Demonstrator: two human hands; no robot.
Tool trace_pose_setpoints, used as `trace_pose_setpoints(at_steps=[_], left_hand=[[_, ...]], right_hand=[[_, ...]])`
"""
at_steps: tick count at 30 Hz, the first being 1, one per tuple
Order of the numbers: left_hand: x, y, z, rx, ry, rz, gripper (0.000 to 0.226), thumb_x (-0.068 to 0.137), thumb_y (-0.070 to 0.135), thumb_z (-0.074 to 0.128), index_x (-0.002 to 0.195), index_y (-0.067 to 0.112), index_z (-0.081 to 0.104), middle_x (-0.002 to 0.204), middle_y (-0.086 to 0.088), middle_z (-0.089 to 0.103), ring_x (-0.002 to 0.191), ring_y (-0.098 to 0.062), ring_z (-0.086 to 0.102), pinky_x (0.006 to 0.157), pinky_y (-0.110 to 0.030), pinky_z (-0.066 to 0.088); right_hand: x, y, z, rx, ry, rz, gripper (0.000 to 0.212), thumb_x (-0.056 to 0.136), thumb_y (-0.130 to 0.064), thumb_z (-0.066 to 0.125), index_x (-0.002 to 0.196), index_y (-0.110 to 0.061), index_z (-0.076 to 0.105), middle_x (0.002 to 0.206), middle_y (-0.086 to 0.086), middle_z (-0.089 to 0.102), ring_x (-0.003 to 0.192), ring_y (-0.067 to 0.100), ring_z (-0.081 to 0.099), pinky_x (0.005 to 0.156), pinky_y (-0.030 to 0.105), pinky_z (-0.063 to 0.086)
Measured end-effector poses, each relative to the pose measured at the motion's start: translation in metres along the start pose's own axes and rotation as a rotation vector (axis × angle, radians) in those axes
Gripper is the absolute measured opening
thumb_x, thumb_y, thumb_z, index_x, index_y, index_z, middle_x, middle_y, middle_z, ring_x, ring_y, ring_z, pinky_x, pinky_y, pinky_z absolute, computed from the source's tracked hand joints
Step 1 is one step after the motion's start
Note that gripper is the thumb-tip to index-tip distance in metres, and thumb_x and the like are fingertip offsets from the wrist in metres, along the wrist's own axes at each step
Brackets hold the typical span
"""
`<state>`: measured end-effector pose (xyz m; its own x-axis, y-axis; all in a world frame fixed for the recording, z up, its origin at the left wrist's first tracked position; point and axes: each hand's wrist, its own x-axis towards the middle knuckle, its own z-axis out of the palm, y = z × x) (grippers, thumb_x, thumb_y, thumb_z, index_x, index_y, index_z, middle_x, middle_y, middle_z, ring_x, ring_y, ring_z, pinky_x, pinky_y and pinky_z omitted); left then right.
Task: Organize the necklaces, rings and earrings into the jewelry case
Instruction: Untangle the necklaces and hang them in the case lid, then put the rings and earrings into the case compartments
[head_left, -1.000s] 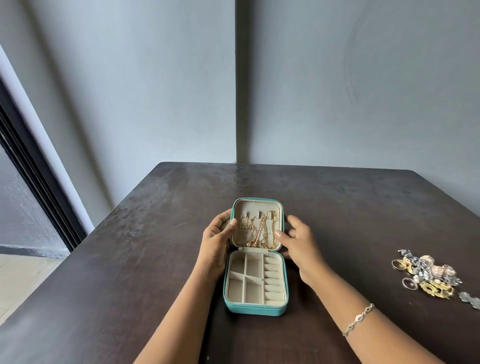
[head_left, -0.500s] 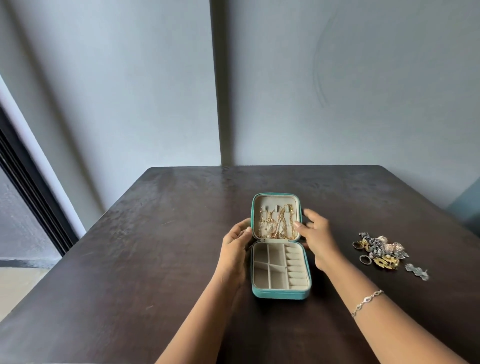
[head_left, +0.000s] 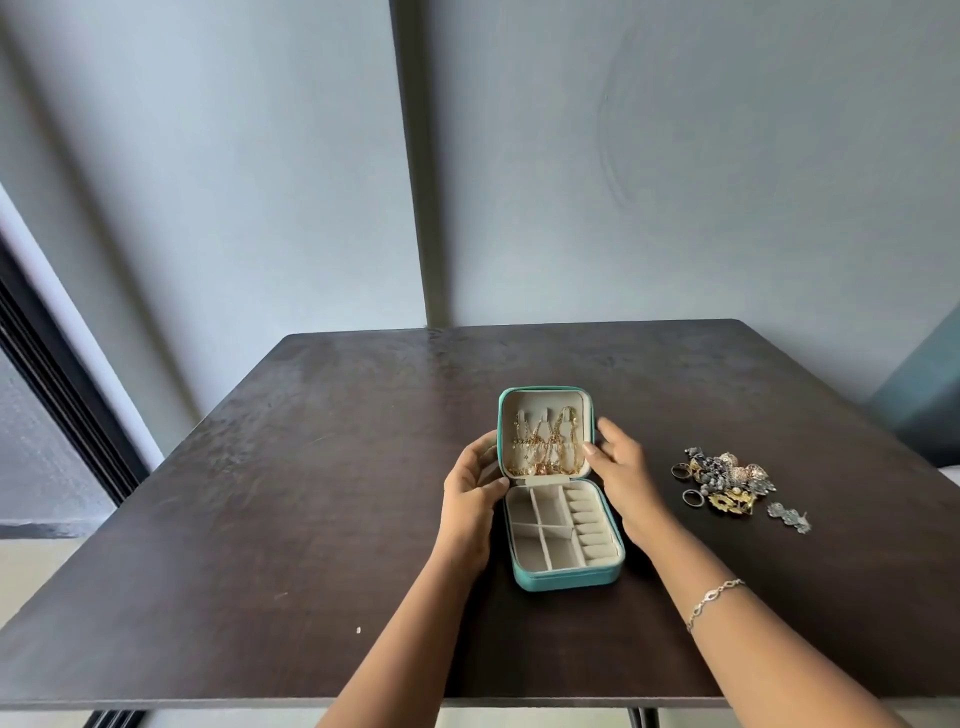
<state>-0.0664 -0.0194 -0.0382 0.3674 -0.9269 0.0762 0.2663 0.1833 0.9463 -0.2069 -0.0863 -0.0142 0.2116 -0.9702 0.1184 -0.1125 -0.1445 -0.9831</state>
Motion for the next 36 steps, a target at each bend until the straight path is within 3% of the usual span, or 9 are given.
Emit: trace_pose_setpoints(at_steps=[6,8,11,19,22,26,29,34,36], left_hand=[[-0.001,-0.002,0.004,0.117,0.040,0.078,0.058,0.079,-0.025,0.040,0.112,0.019,0.058,0.096,0.006,0.071,0.093,-0.007,0.065,0.077,-0.017,0.050],[-0.001,-0.001,0.005,0.185,0.094,0.096,0.056,0.081,-0.023,0.043,0.113,0.020,0.058,0.090,0.006,0.070,0.082,-0.001,0.065,0.072,-0.013,0.050],[0.000,-0.005,0.006,0.275,0.149,0.135,0.054,0.082,-0.018,0.047,0.113,0.024,0.059,0.110,-0.008,0.064,0.093,-0.011,0.065,0.083,-0.023,0.053],[-0.002,-0.007,0.005,0.293,0.171,0.151,0.034,0.083,-0.010,0.055,0.103,0.017,0.064,0.101,-0.003,0.069,0.096,-0.017,0.065,0.085,-0.030,0.053],[-0.002,-0.008,0.005,0.294,0.146,0.133,0.040,0.081,-0.012,0.056,0.105,0.019,0.062,0.103,-0.001,0.069,0.093,-0.009,0.065,0.087,-0.026,0.052],[-0.005,-0.008,0.006,0.301,0.117,0.117,0.044,0.083,-0.012,0.055,0.106,0.025,0.059,0.106,0.003,0.067,0.095,-0.005,0.064,0.090,-0.025,0.050],[-0.007,-0.008,0.007,0.362,0.129,0.108,0.040,0.086,-0.009,0.052,0.117,0.014,0.058,0.112,0.001,0.066,0.102,-0.007,0.063,0.096,-0.029,0.048],[-0.010,-0.010,0.007,0.500,0.188,0.114,0.038,0.087,-0.001,0.053,0.121,0.015,0.057,0.114,0.002,0.065,0.103,-0.009,0.062,0.097,-0.031,0.047],[-0.012,-0.009,0.007,0.539,0.200,0.117,0.035,0.087,0.001,0.053,0.119,0.015,0.058,0.113,0.001,0.066,0.101,-0.009,0.062,0.094,-0.026,0.047]], right_hand=[[-0.003,0.014,0.000,0.046,0.031,-0.081,0.035,0.088,0.015,0.041,0.123,0.008,0.044,0.104,0.015,0.055,0.070,-0.015,0.058,0.071,0.006,0.045],[-0.004,0.017,-0.001,0.061,0.057,-0.060,0.043,0.089,0.012,0.043,0.131,0.010,0.036,0.112,0.015,0.053,0.086,-0.009,0.057,0.078,0.008,0.043],[-0.003,0.019,-0.001,0.043,0.083,-0.040,0.050,0.089,0.006,0.047,0.136,0.005,0.031,0.127,0.022,0.048,0.115,0.021,0.048,0.091,0.019,0.035],[-0.001,0.027,-0.002,0.046,0.093,-0.086,0.049,0.089,0.010,0.046,0.136,0.005,0.032,0.112,0.014,0.052,0.087,0.007,0.052,0.068,0.000,0.042],[-0.001,0.027,-0.002,0.055,0.077,-0.082,0.049,0.090,0.009,0.044,0.136,0.003,0.031,0.122,0.009,0.047,0.102,0.014,0.049,0.071,-0.001,0.042],[0.001,0.028,-0.003,0.031,-0.027,-0.108,0.045,0.091,0.010,0.039,0.135,0.002,0.035,0.127,0.008,0.050,0.113,0.018,0.051,0.091,0.015,0.046],[0.000,0.029,-0.004,-0.010,-0.105,-0.099,0.047,0.091,0.012,0.035,0.136,-0.003,0.035,0.123,0.003,0.050,0.111,0.012,0.049,0.086,0.008,0.043],[-0.006,0.038,-0.011,-0.139,-0.133,-0.078,0.052,0.094,-0.001,0.041,0.143,-0.012,0.029,0.141,0.002,0.043,0.123,0.012,0.045,0.109,0.033,0.032],[-0.012,0.036,-0.014,-0.140,-0.140,-0.067,0.051,0.094,-0.002,0.040,0.143,-0.011,0.029,0.140,0.004,0.044,0.122,0.009,0.045,0.108,0.030,0.032]])
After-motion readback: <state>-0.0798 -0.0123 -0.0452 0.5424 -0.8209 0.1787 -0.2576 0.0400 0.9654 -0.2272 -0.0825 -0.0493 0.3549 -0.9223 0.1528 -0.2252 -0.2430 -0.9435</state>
